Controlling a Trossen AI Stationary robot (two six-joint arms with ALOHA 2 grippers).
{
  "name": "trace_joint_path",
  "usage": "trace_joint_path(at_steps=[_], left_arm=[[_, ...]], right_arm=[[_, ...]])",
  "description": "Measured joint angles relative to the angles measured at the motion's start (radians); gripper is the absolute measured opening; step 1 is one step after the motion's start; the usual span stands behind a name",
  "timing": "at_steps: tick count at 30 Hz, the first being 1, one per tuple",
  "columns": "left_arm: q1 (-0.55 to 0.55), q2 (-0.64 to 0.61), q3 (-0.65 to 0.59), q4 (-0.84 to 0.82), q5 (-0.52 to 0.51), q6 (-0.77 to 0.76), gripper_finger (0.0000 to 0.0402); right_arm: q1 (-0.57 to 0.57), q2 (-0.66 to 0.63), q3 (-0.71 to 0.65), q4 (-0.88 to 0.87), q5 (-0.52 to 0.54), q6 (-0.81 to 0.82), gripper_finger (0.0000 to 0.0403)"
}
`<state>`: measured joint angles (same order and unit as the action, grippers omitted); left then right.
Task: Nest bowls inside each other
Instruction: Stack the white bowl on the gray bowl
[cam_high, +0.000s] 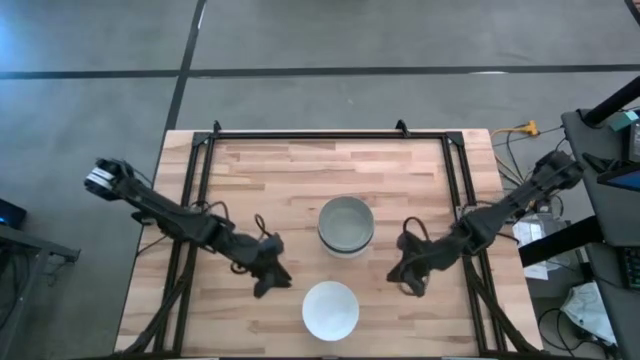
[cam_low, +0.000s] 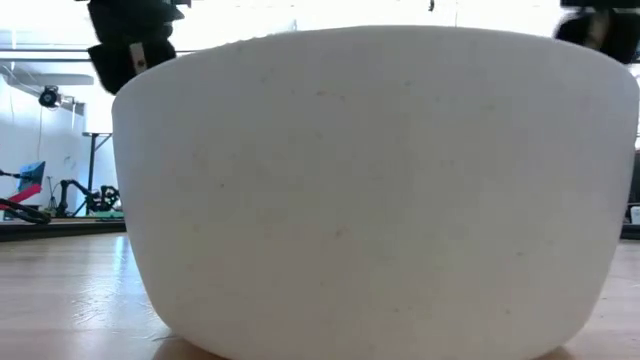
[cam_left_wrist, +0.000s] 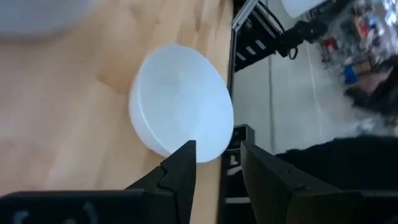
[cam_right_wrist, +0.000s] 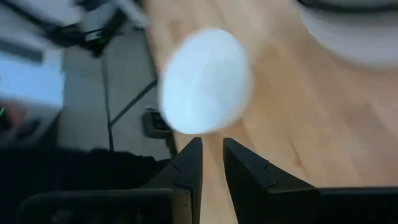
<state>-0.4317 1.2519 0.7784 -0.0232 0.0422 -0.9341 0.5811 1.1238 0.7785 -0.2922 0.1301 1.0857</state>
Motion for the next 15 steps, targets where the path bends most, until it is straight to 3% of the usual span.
trace_joint_path(at_steps=[3,8,15], left_arm=[[-0.012,0.062,0.015,0.020,0.000,-0.112,0.0111],[-0.034,0.138,0.050,0.022,-0.003,-0.200,0.0111],[-0.072,0.186,0.062,0.023,-0.004,-0.264,0.0111]], right_arm=[[0.000,0.071,-0.016,-0.003,0.005,0.170,0.0059],[0.006,0.199,-0.016,0.064,0.002,0.298,0.0059],[0.006,0.356,0.030,0.154,0.002,0.355,0.0059]])
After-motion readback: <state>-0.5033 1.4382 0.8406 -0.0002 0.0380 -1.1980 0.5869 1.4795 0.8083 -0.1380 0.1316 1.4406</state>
